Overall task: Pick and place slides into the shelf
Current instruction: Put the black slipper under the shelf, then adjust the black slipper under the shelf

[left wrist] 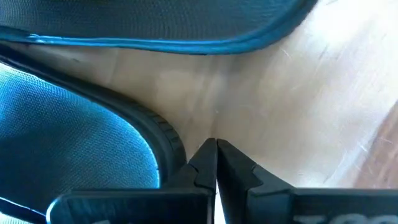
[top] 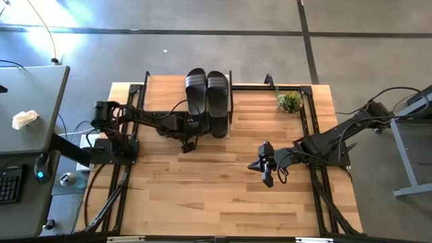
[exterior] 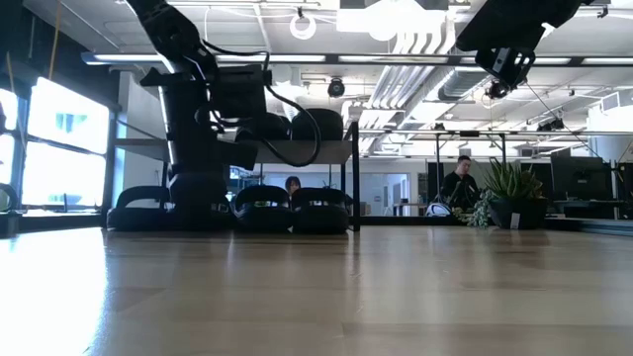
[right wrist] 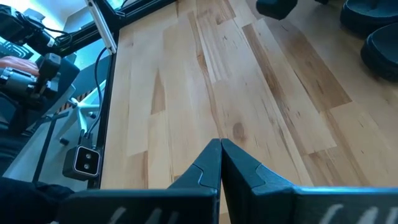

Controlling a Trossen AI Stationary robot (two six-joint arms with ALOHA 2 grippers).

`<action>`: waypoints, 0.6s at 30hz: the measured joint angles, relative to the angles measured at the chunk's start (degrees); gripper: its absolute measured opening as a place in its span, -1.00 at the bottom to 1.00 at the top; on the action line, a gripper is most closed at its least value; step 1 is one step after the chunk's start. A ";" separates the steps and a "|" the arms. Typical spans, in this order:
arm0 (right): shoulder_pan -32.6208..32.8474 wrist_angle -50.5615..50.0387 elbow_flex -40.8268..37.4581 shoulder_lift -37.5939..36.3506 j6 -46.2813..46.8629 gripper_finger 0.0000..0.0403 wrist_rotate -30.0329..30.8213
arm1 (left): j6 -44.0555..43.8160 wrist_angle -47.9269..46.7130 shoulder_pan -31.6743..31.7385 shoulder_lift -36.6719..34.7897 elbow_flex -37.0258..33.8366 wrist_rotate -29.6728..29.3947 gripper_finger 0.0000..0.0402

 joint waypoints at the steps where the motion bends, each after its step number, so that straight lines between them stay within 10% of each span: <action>1: 0.00 0.00 0.00 0.00 0.01 -1.00 -0.01 | 0.35 0.02 -0.01 -0.02 0.02 0.36 -1.00; 18: -0.01 -1.29 0.00 0.01 -0.31 -1.00 -0.47 | -0.03 -8.12 -11.41 -5.74 0.24 2.81 -1.00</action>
